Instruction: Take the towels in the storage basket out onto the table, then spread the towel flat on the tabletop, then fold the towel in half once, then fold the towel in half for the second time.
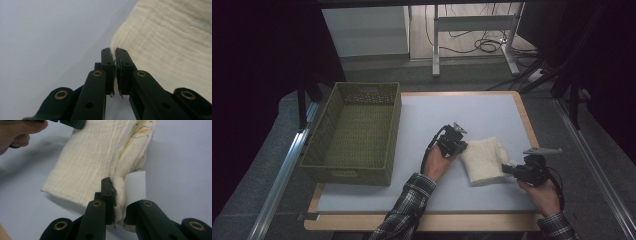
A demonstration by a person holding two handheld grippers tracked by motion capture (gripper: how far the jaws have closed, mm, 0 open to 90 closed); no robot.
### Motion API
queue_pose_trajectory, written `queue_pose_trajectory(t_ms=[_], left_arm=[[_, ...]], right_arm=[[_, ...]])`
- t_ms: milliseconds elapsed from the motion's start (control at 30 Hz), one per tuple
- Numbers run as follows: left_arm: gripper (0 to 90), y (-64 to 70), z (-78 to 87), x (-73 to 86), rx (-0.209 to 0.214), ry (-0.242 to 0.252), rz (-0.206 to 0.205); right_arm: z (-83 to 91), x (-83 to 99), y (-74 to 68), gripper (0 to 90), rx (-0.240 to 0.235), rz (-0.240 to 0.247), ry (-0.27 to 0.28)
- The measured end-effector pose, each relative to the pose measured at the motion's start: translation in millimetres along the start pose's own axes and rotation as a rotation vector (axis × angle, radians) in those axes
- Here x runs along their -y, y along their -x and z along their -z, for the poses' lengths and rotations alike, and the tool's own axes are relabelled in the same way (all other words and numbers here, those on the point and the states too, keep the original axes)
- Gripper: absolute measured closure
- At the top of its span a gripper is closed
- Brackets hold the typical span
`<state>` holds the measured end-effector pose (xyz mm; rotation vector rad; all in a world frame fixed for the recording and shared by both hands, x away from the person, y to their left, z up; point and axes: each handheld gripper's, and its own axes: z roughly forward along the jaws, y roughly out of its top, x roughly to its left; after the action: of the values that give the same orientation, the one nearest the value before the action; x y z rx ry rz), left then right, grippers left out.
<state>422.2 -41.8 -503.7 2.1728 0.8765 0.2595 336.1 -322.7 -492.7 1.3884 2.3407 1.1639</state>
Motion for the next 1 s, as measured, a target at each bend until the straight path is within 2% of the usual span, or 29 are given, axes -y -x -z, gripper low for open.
queue_pose_trajectory(t_ms=[467, 700, 1000], left_arm=[[85.6, -17.3, 43.4, -3.3, -0.069, 0.009, -0.008], [85.5, -30.4, 67.2, -4.5, -0.109, 0.0, -0.007], [85.4, -49.1, 101.4, -8.1, -0.164, -0.002, -0.004]], right_arm=[[-10.1, -26.4, -27.3, 82.0, -0.054, 0.048, 0.024], [-17.2, -45.7, -47.1, 81.9, -0.075, 0.085, 0.038], [-31.6, -71.9, -72.2, 81.9, -0.114, 0.109, 0.056]])
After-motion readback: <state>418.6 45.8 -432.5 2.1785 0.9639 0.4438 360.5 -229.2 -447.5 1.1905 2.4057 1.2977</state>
